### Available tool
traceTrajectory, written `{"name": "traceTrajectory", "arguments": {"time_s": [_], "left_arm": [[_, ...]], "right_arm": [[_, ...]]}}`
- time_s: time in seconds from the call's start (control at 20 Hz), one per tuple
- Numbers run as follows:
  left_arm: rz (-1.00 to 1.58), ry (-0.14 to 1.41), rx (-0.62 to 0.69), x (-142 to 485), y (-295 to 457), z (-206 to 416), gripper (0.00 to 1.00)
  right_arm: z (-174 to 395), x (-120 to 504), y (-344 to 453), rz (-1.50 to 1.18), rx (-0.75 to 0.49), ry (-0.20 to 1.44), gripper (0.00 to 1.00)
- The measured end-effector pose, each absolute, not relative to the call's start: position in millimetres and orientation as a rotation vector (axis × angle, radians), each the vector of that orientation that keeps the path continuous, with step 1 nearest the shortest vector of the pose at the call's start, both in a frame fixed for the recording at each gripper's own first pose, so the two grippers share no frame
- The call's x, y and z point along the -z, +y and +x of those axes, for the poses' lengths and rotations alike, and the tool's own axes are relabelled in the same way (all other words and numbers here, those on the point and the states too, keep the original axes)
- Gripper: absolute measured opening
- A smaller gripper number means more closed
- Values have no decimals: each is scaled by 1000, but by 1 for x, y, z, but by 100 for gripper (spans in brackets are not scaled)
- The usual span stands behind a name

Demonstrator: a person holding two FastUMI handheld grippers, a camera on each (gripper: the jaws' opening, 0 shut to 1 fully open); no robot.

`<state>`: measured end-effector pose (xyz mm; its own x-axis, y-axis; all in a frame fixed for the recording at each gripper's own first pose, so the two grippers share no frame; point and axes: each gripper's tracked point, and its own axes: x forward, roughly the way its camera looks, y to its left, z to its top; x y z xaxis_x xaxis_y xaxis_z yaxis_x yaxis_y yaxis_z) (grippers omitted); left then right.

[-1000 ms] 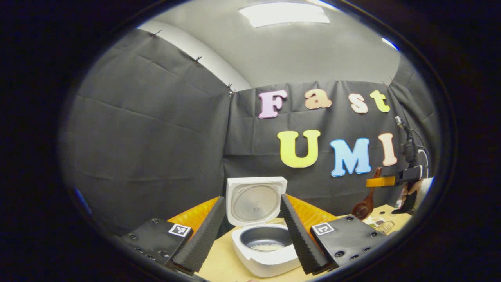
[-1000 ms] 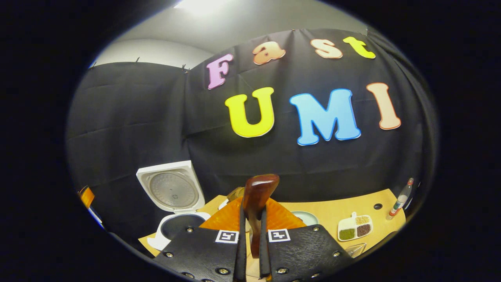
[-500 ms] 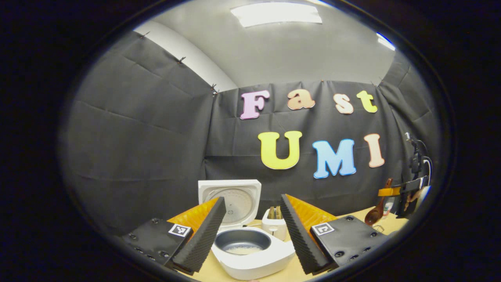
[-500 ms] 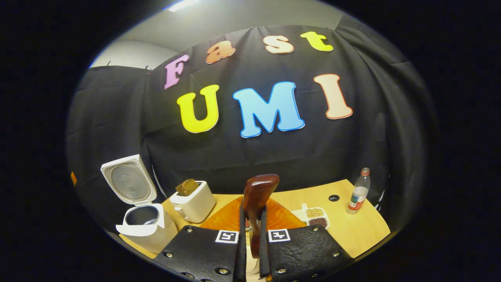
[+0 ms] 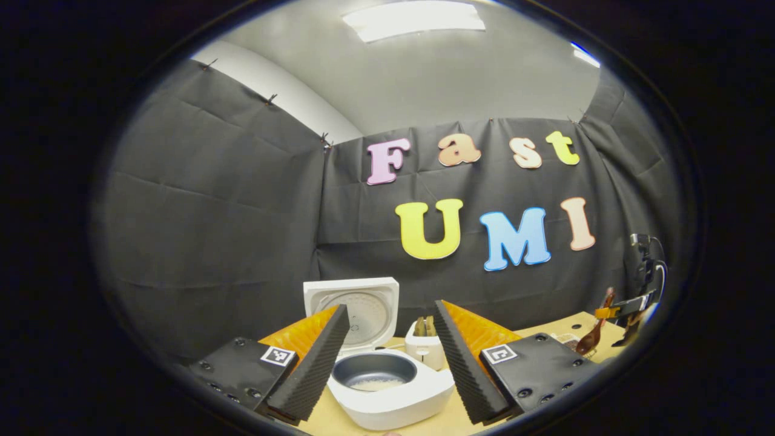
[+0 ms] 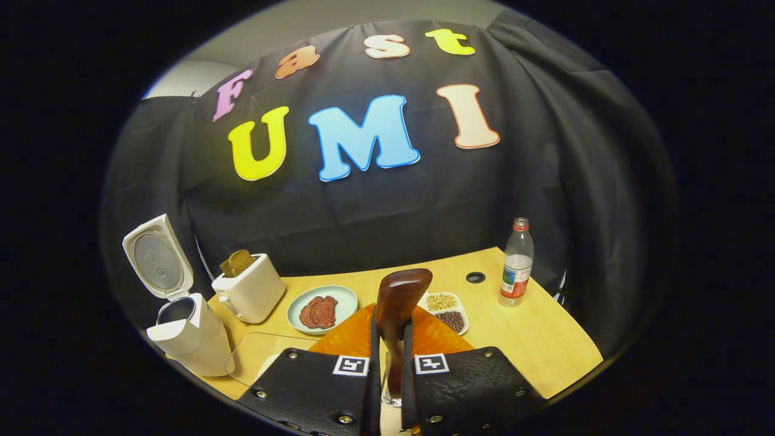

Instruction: Close the left gripper, press the button to open the rice cooker; take a wooden spoon from the chopstick holder with the right hand, scoop a spoonful of rice and pour it into the rice cooker, then put the wooden spoon back into the chopstick holder.

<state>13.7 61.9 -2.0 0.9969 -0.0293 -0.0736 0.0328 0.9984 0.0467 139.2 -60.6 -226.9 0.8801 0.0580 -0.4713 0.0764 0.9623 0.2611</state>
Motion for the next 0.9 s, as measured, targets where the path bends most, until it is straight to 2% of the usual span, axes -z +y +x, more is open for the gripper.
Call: {"name": "traceTrajectory", "arguments": {"time_s": [0.45, 0.5, 0.6, 0.7, 0.75, 0.85, 0.9], "left_arm": [[75, 77, 3, -1, 57, 3, 95], [75, 76, 1, -2, 57, 3, 97], [73, 77, -4, -1, 58, 3, 97], [67, 77, -5, -1, 57, 7, 97], [65, 76, -5, -1, 56, 10, 97], [67, 75, -4, -1, 54, 15, 97], [69, 75, -3, -1, 52, 20, 96]], "right_arm": [[130, 279, -63, 452, 55, 595, 14], [129, 284, -62, 472, 57, 607, 14], [122, 286, -57, 510, 37, 620, 17], [121, 280, -64, 505, 35, 604, 33], [119, 276, -67, 491, 34, 597, 52], [115, 274, -82, 434, 54, 585, 100], [107, 267, -87, 408, 63, 575, 98]]}}
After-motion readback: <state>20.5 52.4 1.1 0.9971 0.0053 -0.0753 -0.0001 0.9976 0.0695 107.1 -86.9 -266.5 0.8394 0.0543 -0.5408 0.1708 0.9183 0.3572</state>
